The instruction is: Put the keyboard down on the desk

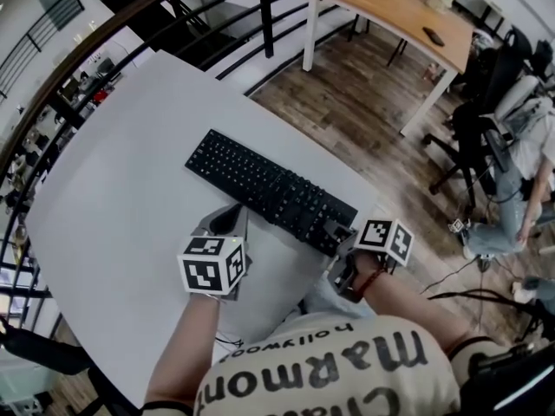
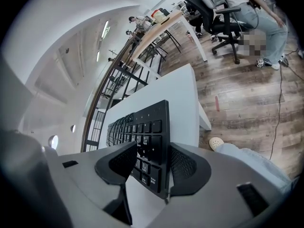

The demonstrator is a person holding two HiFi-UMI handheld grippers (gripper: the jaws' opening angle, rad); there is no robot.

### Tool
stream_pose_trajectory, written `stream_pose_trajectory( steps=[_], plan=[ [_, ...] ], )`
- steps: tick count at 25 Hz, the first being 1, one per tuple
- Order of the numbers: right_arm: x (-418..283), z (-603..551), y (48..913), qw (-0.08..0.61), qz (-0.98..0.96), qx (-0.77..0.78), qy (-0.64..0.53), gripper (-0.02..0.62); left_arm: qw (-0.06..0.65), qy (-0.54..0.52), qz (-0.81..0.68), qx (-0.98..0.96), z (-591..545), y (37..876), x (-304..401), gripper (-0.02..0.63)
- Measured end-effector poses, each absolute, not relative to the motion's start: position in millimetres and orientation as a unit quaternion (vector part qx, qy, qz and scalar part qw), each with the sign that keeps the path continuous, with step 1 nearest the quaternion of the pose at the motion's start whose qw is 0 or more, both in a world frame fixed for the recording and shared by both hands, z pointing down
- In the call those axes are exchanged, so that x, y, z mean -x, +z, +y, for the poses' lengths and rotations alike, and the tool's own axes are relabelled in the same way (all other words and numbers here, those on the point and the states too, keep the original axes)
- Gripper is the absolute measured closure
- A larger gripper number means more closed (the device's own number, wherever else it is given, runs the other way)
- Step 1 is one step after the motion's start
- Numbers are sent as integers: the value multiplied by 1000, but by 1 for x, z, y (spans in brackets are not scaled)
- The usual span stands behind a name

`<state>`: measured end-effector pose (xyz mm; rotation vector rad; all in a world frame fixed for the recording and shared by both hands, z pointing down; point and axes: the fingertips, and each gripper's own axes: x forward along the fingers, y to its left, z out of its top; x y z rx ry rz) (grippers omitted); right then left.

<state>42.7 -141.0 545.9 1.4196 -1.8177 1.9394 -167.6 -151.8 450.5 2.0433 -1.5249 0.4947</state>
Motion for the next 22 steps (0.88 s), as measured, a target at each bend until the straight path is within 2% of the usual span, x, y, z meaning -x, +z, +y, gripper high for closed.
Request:
stream_pose_trajectory(
  steps=[22],
  plan=[
    [-38, -129, 548, 59, -594, -487, 638, 373, 280, 204, -544, -764, -130, 468, 167, 595]
  ],
)
